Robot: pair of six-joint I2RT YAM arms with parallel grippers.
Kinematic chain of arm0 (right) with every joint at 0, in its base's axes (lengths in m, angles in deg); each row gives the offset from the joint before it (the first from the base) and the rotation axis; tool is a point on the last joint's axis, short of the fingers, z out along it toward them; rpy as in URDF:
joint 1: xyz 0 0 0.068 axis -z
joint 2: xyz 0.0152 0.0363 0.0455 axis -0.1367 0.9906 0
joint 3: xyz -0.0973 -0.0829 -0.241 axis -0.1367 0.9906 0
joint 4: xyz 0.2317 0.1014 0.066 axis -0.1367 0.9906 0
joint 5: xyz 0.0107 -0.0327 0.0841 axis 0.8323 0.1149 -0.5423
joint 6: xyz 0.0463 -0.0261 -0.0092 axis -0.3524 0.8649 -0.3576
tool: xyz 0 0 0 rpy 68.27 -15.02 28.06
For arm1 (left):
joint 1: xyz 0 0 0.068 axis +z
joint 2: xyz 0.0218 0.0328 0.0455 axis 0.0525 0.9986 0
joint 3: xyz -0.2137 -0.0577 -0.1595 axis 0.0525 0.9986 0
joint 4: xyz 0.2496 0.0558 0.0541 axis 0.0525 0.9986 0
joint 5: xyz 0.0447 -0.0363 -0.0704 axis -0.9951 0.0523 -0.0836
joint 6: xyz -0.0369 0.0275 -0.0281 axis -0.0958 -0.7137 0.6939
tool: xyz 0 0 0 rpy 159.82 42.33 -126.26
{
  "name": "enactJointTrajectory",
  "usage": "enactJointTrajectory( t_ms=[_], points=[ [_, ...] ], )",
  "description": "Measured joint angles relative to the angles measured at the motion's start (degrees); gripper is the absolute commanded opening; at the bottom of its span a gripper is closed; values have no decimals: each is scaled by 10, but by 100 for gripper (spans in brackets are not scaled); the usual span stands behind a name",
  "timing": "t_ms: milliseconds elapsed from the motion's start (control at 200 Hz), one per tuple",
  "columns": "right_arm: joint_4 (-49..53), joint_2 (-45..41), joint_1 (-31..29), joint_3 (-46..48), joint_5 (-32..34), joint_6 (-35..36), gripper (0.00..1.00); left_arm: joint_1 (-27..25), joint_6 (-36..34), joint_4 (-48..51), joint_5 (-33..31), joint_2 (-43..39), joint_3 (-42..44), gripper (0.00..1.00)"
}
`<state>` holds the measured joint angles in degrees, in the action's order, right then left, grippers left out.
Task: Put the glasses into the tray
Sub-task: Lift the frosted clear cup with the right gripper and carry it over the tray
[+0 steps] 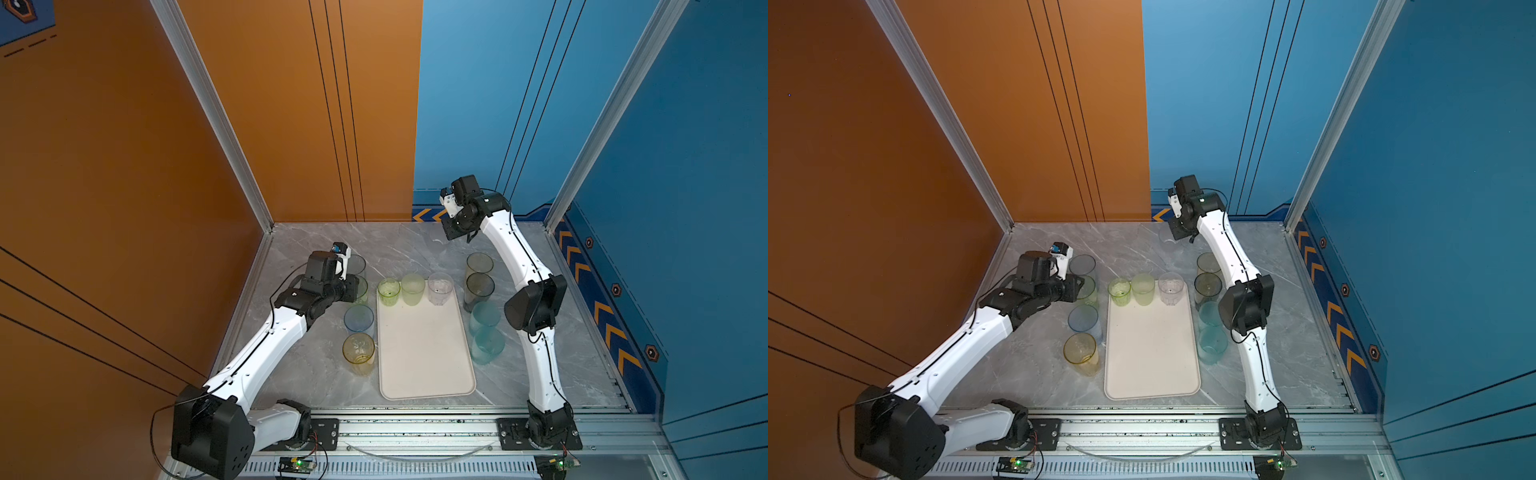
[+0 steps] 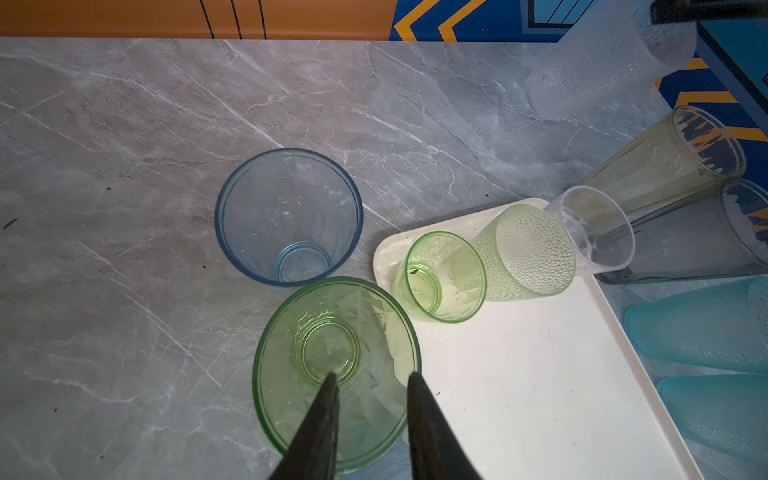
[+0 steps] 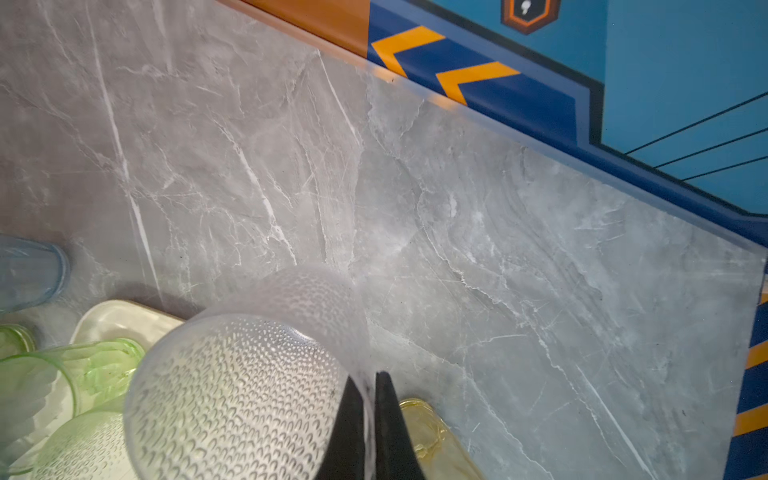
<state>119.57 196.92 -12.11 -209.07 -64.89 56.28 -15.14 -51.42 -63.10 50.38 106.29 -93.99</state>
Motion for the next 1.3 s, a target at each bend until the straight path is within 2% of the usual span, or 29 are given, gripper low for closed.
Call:
enactJointTrajectory(
  t_ms=[245, 461, 691, 841, 1052, 1302],
  points=[
    [-6, -97, -19, 78, 4, 0, 1, -23, -9, 10, -19, -10, -18, 30],
    [-18, -214, -78, 166, 19, -2, 2, -33, -9, 16, -30, -10, -48, 30],
    [-30, -341, -144, 330, 54, -27, 2, -33, -13, 23, -41, -12, -63, 30],
    [-35, -400, -162, 435, 77, -56, 2, -33, -21, 29, -51, -12, -82, 30],
    [-50, -436, -162, 546, 92, -98, 2, -34, -24, 31, -54, 7, -90, 30],
    [-80, -435, -165, 616, 92, -130, 2, -45, -24, 35, -54, 28, -96, 30]
  ],
)
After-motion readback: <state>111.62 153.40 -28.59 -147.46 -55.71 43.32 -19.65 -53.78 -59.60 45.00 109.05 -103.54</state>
